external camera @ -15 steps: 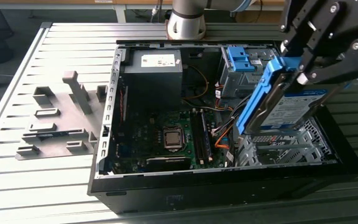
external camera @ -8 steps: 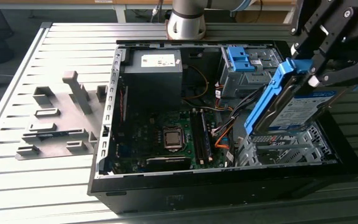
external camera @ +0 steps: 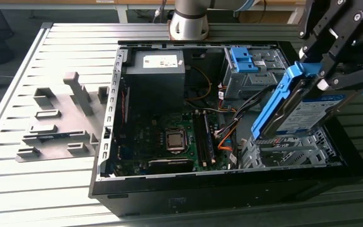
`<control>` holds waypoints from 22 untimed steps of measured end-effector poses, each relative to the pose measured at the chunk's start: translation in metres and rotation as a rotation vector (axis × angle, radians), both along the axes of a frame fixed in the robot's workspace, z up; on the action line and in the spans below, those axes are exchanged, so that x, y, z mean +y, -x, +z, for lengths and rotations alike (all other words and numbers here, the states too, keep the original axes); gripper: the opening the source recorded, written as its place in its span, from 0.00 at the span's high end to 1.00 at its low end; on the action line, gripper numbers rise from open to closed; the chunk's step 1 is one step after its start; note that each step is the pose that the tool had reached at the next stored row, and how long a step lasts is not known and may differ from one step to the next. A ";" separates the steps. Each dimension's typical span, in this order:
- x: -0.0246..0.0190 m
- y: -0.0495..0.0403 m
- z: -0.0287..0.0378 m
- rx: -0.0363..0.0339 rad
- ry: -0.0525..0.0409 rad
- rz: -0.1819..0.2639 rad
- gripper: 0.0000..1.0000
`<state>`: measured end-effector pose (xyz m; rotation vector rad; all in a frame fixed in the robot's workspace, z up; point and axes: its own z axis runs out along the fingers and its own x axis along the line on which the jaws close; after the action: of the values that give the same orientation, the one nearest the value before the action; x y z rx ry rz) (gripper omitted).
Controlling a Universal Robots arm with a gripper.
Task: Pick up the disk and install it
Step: 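Insert the disk into the insertion slot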
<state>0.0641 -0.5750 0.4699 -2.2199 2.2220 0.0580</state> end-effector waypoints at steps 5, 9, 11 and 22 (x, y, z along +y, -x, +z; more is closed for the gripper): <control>0.0000 -0.0055 -0.0042 0.0000 0.0001 -0.004 0.64; 0.0000 -0.0069 -0.0089 -0.0001 0.0000 -0.004 0.64; 0.0000 -0.0086 -0.0114 -0.0001 -0.0001 -0.004 0.64; 0.0000 -0.0131 -0.0210 -0.0001 0.0001 -0.006 0.64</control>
<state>0.0772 -0.5750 0.4489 -2.2128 2.2288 0.0578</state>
